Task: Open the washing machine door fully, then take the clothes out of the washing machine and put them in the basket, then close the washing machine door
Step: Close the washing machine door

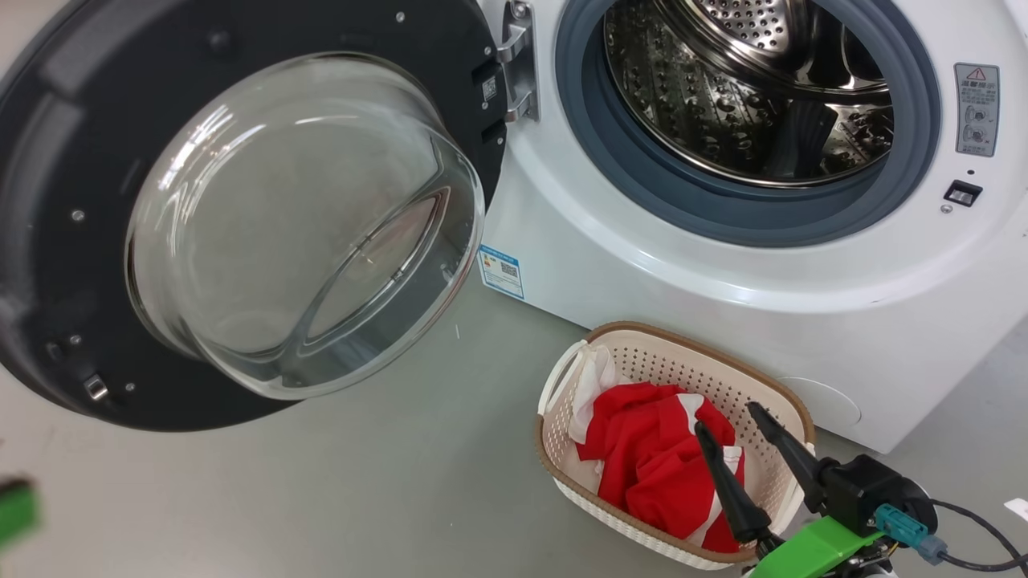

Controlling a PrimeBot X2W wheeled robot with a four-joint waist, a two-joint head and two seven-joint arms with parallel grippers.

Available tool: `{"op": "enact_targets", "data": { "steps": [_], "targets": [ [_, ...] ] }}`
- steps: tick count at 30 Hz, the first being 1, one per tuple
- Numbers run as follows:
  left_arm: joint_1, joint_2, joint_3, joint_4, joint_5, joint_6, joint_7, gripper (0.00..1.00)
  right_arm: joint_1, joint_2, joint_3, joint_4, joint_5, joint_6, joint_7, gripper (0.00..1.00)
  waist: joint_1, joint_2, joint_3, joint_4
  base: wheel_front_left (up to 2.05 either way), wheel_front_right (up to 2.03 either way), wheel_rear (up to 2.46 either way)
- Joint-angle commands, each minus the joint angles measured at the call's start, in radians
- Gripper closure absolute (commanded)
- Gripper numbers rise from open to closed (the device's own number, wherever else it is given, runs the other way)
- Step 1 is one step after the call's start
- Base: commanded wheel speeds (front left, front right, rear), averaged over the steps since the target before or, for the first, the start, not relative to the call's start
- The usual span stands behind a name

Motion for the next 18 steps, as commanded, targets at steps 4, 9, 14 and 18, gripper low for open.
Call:
{"op": "enact_targets", "data": {
  "steps": [4,9,14,18],
  "targets": [
    [-0.157,0.198,0.055,0.04,-0.077,-0.005,-0.004,1.0,0.008,0.007,0.017,-0.03,-0.011,0.006,-0.006,0.0,0.0,0.0,0.005,-0.004,0.0,0.0,0.0],
    [-0.302,0.35,0.057,0.179,-0.193,-0.005,-0.004,1.0,0.02,0.018,0.011,-0.04,-0.02,0.006,-0.006,0.0,0.0,0.0,0.015,-0.012,0.0,0.0,0.0],
    [-0.408,0.454,0.051,0.421,-0.373,-0.005,-0.004,1.0,0.014,0.023,0.015,-0.042,-0.028,0.006,-0.006,0.0,0.0,0.0,0.038,-0.028,0.0,0.0,0.0],
    [-0.486,0.537,-0.031,0.654,-0.622,-0.005,0.057,1.0,0.004,0.022,0.015,-0.04,-0.032,0.006,-0.006,0.0,0.0,0.0,0.051,-0.039,0.0,0.0,0.0]
  ]
}}
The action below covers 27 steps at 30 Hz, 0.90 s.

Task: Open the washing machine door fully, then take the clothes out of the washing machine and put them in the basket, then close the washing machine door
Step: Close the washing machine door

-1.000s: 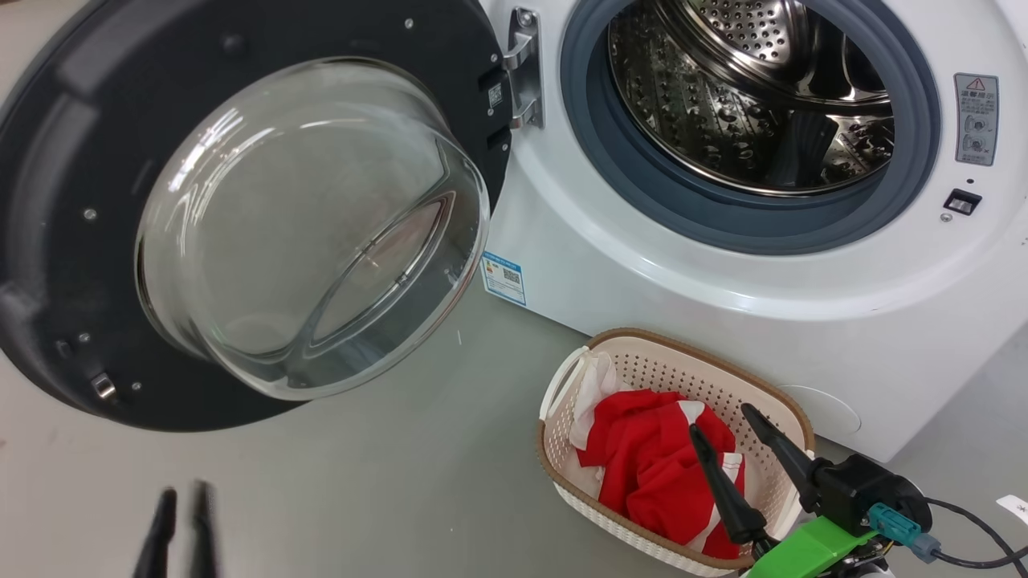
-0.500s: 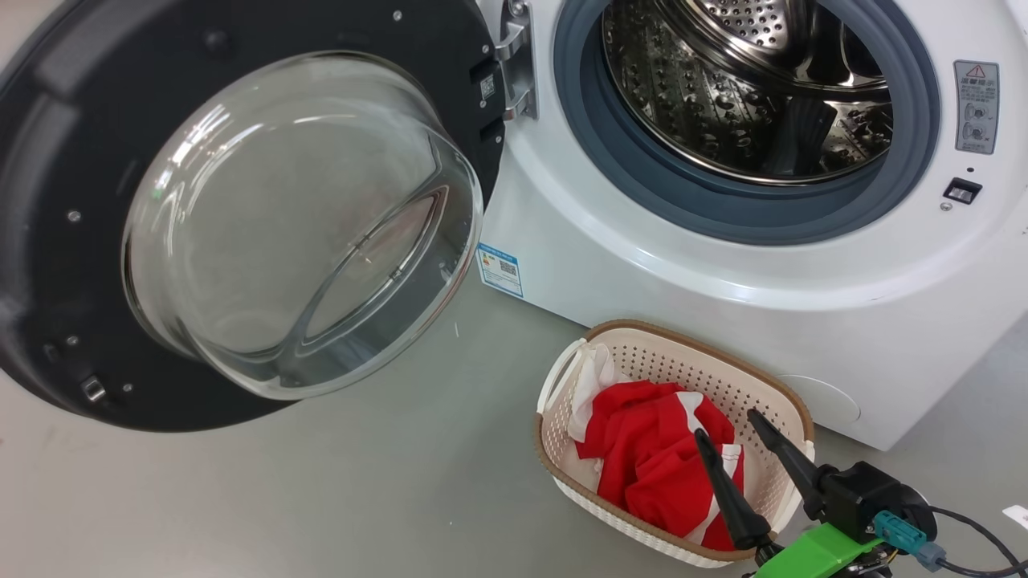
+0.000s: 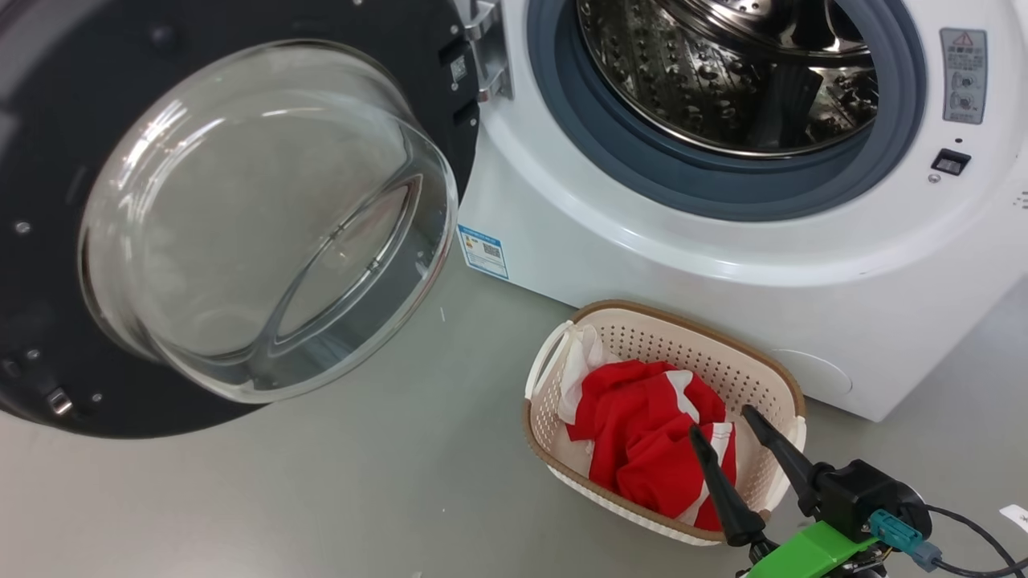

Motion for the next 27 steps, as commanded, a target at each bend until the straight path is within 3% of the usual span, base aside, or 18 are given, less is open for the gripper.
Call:
{"op": "enact_targets", "data": {
  "steps": [1,6,13,19,27],
  "targets": [
    [-0.055,0.096,0.013,0.023,-0.054,-0.005,0.038,1.0,-0.016,-0.004,0.024,-0.025,-0.014,0.006,-0.006,0.0,0.0,-0.0001,0.01,-0.008,0.0,0.0,0.0],
    [-0.14,0.132,-0.046,0.22,-0.365,-0.005,0.415,1.0,-0.023,-0.01,0.023,-0.025,-0.018,0.006,-0.006,0.0,0.0,-0.0001,0.022,-0.019,0.0,0.0,0.0],
    [-0.205,0.196,-0.069,0.395,-0.497,-0.005,0.721,1.0,-0.034,-0.02,0.026,-0.026,-0.022,0.006,-0.006,0.0,0.0,-0.0001,0.043,-0.034,0.0,0.0,0.0],
    [-0.226,0.179,-0.084,0.442,-0.545,-0.006,0.85,1.0,-0.041,-0.033,0.023,-0.031,-0.028,0.006,-0.006,0.0,0.0,-0.0001,0.071,-0.037,0.0,0.0,0.0],
    [-0.214,0.154,-0.092,0.452,-0.569,-0.006,0.915,1.0,-0.059,-0.045,0.025,-0.031,-0.034,0.006,-0.006,0.0,0.0,-0.0001,0.091,-0.046,0.0,0.0,0.0]
  ]
}}
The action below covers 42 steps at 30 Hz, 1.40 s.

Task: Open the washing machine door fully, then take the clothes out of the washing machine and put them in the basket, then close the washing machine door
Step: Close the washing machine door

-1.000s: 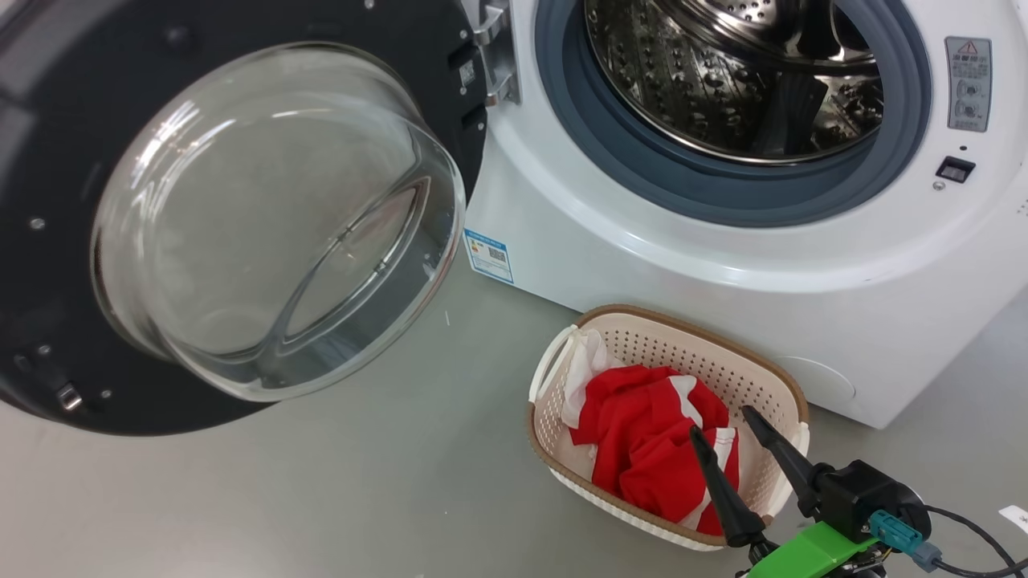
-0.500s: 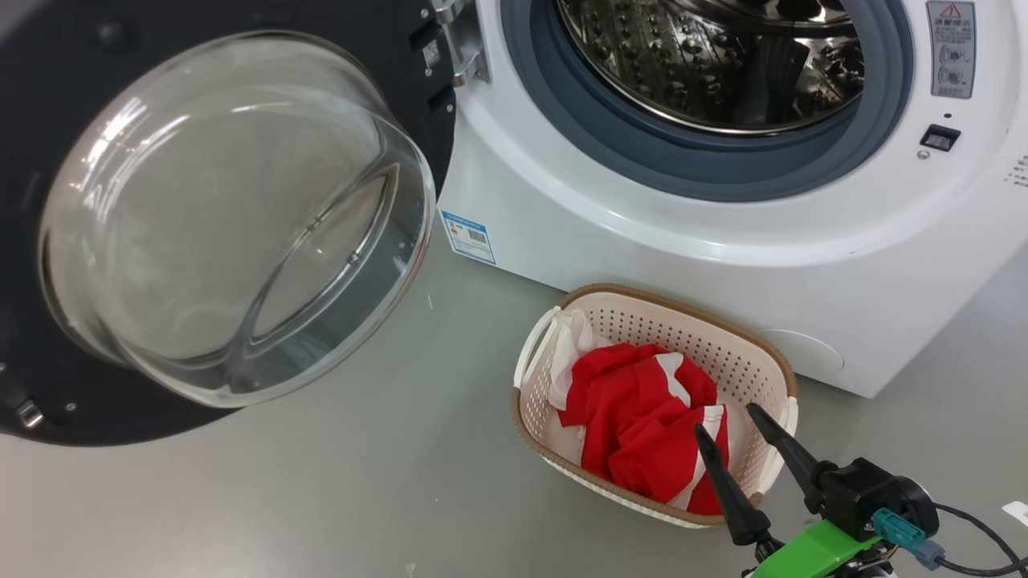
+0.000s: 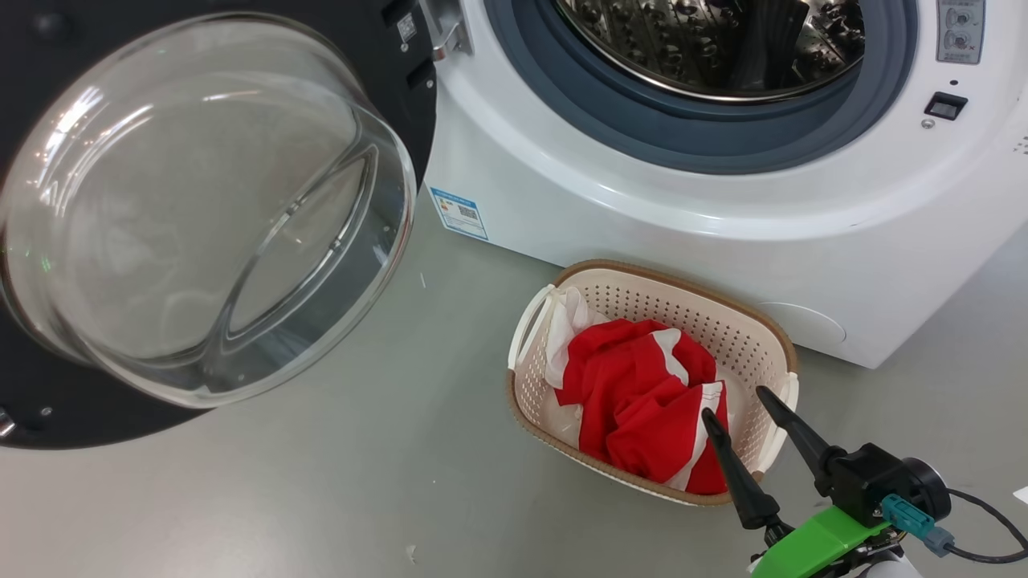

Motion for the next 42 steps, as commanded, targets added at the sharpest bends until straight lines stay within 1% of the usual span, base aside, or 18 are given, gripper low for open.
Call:
{"op": "enact_targets", "data": {
  "steps": [1,6,12,20,29,33,38,42],
  "targets": [
    [-0.01,0.072,0.027,-0.017,-0.007,-0.006,0.009,1.0,-0.031,-0.003,0.025,-0.024,-0.01,0.006,-0.006,0.0,0.0,0.0,0.001,-0.002,0.0,0.0,0.0],
    [0.009,0.065,0.017,-0.027,-0.018,-0.006,0.067,1.0,-0.031,0.001,0.022,-0.023,-0.013,0.006,-0.006,0.0,0.0,0.0,-0.003,-0.005,0.0,0.0,0.0],
    [0.043,0.059,-0.012,-0.094,-0.019,-0.006,0.153,1.0,-0.027,0.009,0.015,-0.023,-0.014,0.006,-0.006,0.0,0.0,0.0,-0.02,-0.003,0.0,0.0,0.0],
    [0.128,0.052,-0.031,-0.271,-0.063,-0.006,0.316,1.0,-0.015,0.019,0.013,-0.024,-0.007,0.006,-0.006,0.0,0.0,0.0,-0.061,-0.006,0.0,0.0,0.0],
    [0.216,0.018,-0.012,-0.498,-0.121,-0.006,0.434,1.0,0.003,0.028,-0.006,-0.037,0.0,0.006,-0.006,0.0,0.0,0.0,-0.098,-0.026,0.0,0.0,0.0],
    [0.249,-0.003,-0.004,-0.607,-0.131,-0.006,0.472,1.0,0.01,0.034,-0.018,-0.045,0.001,0.006,-0.006,0.0,0.0,0.0,-0.107,-0.048,0.0,0.0,0.0],
    [0.278,-0.066,-0.012,-0.746,-0.119,-0.006,0.477,1.0,0.017,0.043,-0.038,-0.053,0.0,0.006,-0.006,0.0,0.0,0.0,-0.109,-0.075,0.0,0.0,0.0],
    [0.282,-0.119,-0.028,-0.823,-0.103,-0.006,0.475,1.0,0.016,0.047,-0.046,-0.058,-0.003,0.006,-0.006,0.0,0.0,0.0,-0.108,-0.105,0.0,0.0,0.0]
  ]
}}
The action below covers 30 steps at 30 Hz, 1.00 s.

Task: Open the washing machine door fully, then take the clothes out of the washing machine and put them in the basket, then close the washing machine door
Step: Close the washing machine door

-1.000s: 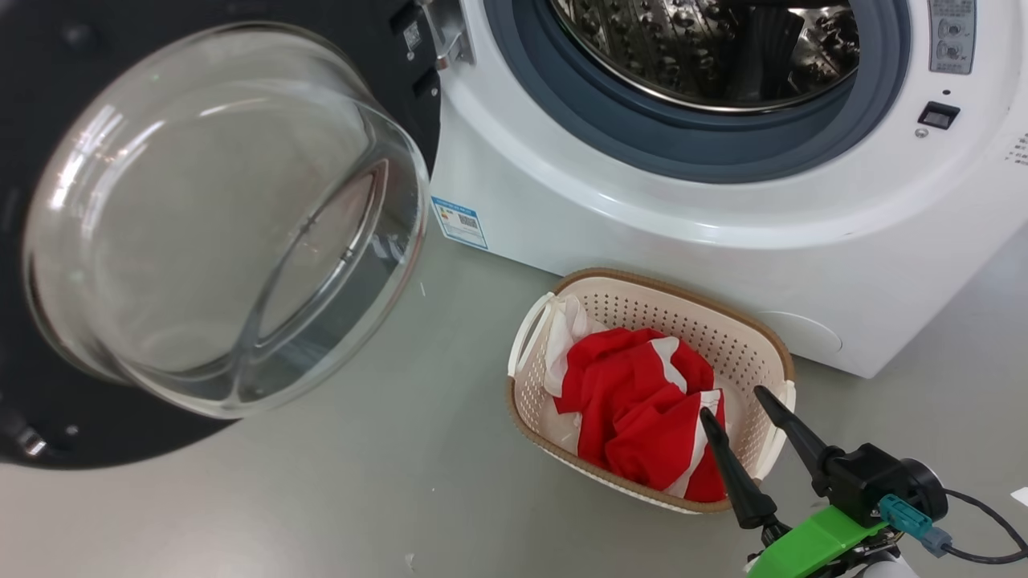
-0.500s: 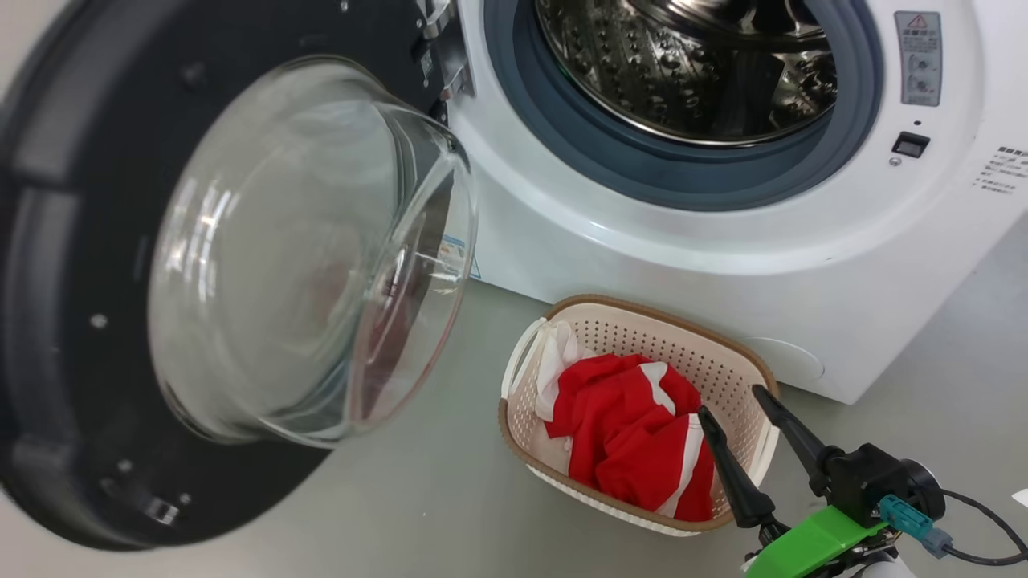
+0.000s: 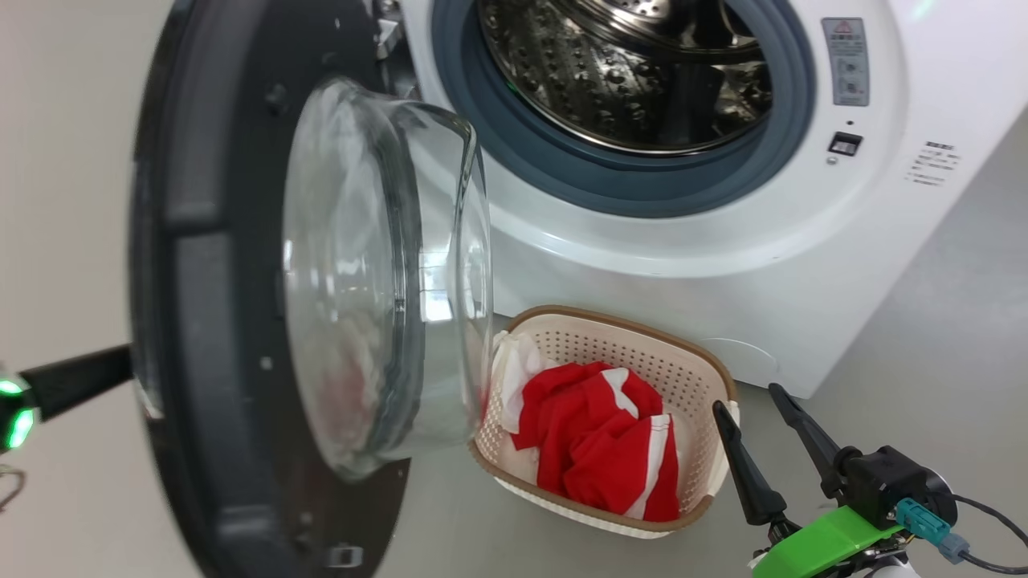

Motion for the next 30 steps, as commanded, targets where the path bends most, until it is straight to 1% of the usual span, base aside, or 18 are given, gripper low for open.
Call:
{"op": "enact_targets", "data": {
  "steps": [1,2,3,4,5,10,17,21,24,30],
  "targets": [
    [-0.026,0.022,0.032,-0.06,0.013,-0.007,0.008,1.0,-0.011,0.0,0.016,-0.03,-0.004,0.006,-0.006,0.0,0.0,-0.0001,0.0,-0.028,0.0,0.0,0.0],
    [-0.026,0.022,0.032,-0.06,0.013,-0.007,0.008,1.0,-0.011,0.0,0.016,-0.03,-0.004,0.006,-0.006,0.0,0.0,-0.0001,0.0,-0.028,0.0,0.0,0.0],
    [-0.033,-0.007,0.025,-0.087,0.019,-0.007,0.002,1.0,-0.013,0.004,0.011,-0.033,-0.004,0.006,-0.006,0.0,0.0,-0.0001,0.001,-0.047,0.0,0.0,0.0],
    [-0.038,-0.02,0.022,-0.1,0.026,-0.007,-0.004,1.0,-0.014,0.005,0.008,-0.035,-0.004,0.006,-0.006,0.0,0.0,-0.0001,0.002,-0.056,0.0,0.0,0.0],
    [-0.038,-0.02,0.022,-0.1,0.026,-0.007,-0.004,1.0,-0.014,0.005,0.008,-0.035,-0.004,0.006,-0.006,0.0,0.0,-0.0001,0.002,-0.056,0.0,0.0,0.0],
    [-0.071,-0.095,-0.007,-0.143,0.068,-0.007,-0.047,1.0,-0.015,0.014,0.003,-0.04,-0.005,0.006,-0.006,0.0,0.0,-0.0001,0.007,-0.102,0.0,0.0,0.0],
    [-0.121,-0.2,-0.068,-0.176,0.151,-0.007,-0.149,1.0,-0.028,0.025,-0.009,-0.048,-0.005,0.006,-0.006,0.0,0.0,-0.0001,0.026,-0.169,0.0,0.0,0.0],
    [-0.161,-0.257,-0.102,-0.164,0.183,-0.007,-0.219,1.0,-0.034,0.03,-0.004,-0.047,-0.005,0.006,-0.006,0.0,0.0,-0.0001,0.035,-0.201,0.0,0.0,0.0],
    [-0.203,-0.271,-0.119,-0.133,0.211,-0.007,-0.268,1.0,-0.051,0.033,-0.006,-0.055,-0.007,0.006,-0.006,0.0,0.0,-0.0001,0.055,-0.23,0.0,0.0,0.0],
    [-0.278,-0.265,-0.139,-0.073,0.238,-0.007,-0.361,1.0,-0.082,0.04,-0.006,-0.066,-0.007,0.006,-0.006,0.0,0.0,-0.0001,0.104,-0.294,0.0,0.0,0.0]
  ]
}}
